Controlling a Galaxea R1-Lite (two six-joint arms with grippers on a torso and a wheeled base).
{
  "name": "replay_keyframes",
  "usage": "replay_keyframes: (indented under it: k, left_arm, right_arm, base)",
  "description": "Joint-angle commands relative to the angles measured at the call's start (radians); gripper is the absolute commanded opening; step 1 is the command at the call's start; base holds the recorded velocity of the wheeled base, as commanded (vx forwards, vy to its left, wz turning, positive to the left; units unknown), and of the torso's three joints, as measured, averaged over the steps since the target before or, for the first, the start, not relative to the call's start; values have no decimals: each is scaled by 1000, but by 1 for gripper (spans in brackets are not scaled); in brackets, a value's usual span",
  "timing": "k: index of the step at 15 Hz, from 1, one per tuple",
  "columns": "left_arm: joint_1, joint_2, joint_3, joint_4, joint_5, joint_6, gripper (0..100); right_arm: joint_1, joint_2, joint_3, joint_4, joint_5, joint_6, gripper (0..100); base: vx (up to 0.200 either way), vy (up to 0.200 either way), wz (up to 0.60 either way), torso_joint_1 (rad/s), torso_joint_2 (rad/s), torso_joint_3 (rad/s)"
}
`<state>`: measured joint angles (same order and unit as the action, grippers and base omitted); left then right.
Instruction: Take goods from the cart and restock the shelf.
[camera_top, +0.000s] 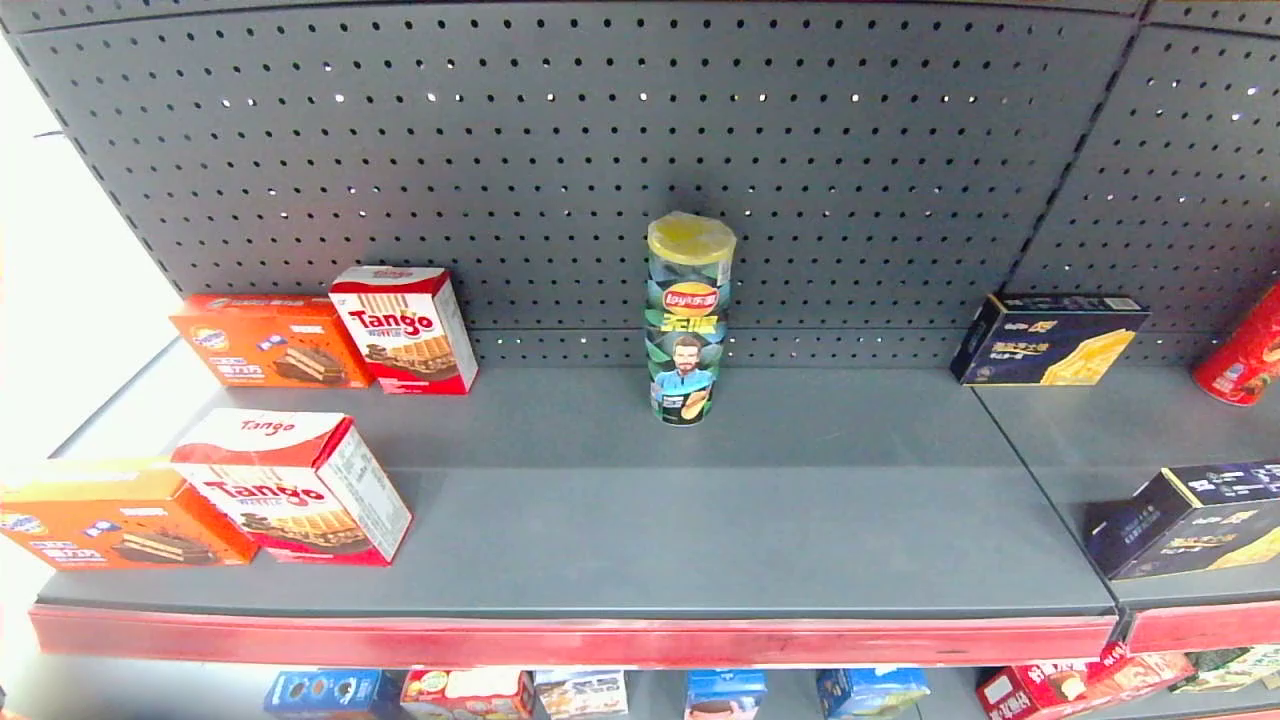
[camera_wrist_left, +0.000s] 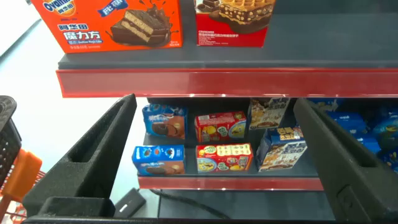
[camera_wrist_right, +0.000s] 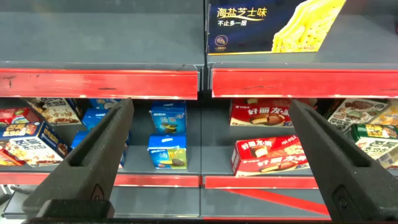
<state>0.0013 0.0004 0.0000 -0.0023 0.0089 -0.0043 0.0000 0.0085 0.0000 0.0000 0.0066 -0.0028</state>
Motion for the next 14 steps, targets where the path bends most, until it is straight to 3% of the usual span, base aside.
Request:
replay_keyframes:
  k: [1,5,14]
  left_arm:
    - [0,0,0,-1,0,0,100]
    - [0,0,0,-1,0,0,100]
    - [0,0,0,-1,0,0,100]
  right_arm:
    - [0,1,0,0,1,-2,100]
    - [0,1,0,0,1,0,100]
    - [0,1,0,0,1,1,100]
  base:
    - [0,0,0,0,0,0]
    - [0,0,0,0,0,0]
    - [0,0,600,3,2,2]
